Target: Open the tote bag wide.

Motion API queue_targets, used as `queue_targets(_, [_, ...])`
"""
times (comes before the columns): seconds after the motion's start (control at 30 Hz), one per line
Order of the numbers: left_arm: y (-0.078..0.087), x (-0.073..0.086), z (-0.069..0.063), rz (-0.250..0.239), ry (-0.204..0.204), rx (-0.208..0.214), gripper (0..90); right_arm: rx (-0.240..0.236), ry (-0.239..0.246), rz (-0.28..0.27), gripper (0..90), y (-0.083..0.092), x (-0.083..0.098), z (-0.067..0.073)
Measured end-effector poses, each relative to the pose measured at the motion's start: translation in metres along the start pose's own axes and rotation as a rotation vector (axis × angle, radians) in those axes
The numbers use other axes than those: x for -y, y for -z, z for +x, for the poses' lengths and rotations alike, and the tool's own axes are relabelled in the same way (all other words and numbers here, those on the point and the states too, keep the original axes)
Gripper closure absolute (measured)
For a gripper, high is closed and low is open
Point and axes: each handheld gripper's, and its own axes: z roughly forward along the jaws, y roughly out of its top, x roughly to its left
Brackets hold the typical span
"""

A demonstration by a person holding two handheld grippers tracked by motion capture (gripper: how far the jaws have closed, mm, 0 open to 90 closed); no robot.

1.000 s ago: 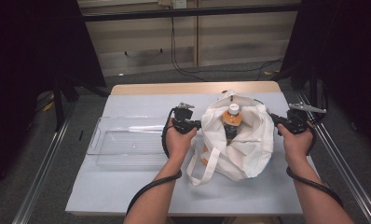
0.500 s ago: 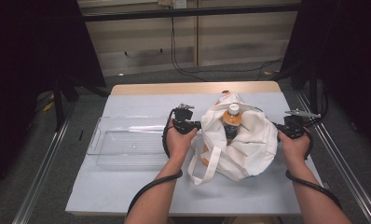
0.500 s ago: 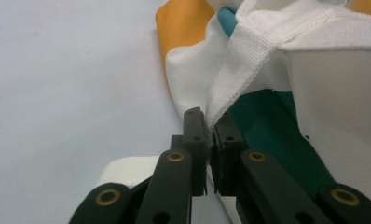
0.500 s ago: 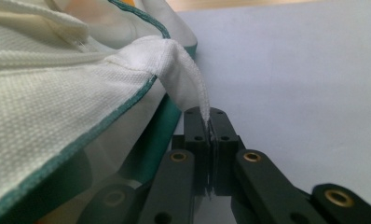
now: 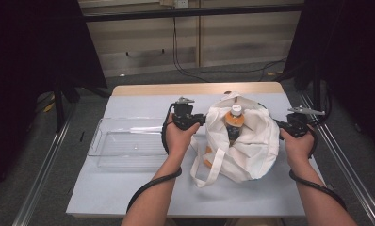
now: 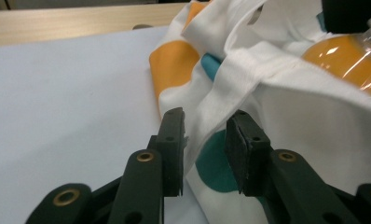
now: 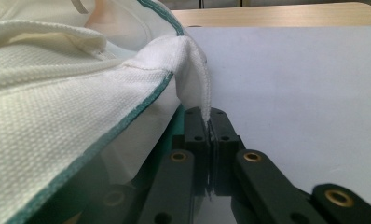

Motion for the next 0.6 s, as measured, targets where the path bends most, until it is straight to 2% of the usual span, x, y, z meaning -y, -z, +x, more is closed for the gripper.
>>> queue_targets(0.13, [-0.004, -0.007, -0.002, 0.002, -0.02, 0.01, 76.5, 0.005, 0.004, 0.002, 88.6, 0.0, 0.0, 0.001])
queue_targets(0.23, [-0.009, -0.007, -0.001, 0.023, -0.003, 0.0, 86.3, 0.009, 0.006, 0.006, 88.7, 0.0, 0.0, 0.001])
queue_targets(0.33, [-0.012, -0.004, 0.004, 0.033, 0.019, -0.042, 87.2, 0.012, 0.006, 0.008, 88.7, 0.0, 0.001, -0.001])
queue_targets(0.5, [-0.015, -0.002, 0.009, 0.054, 0.052, -0.044, 87.7, 0.012, 0.004, 0.017, 88.7, -0.002, 0.005, -0.004])
queue_targets(0.6, [-0.017, 0.0, 0.009, 0.071, 0.052, -0.054, 87.7, 0.006, -0.003, 0.023, 88.7, -0.005, 0.008, -0.004])
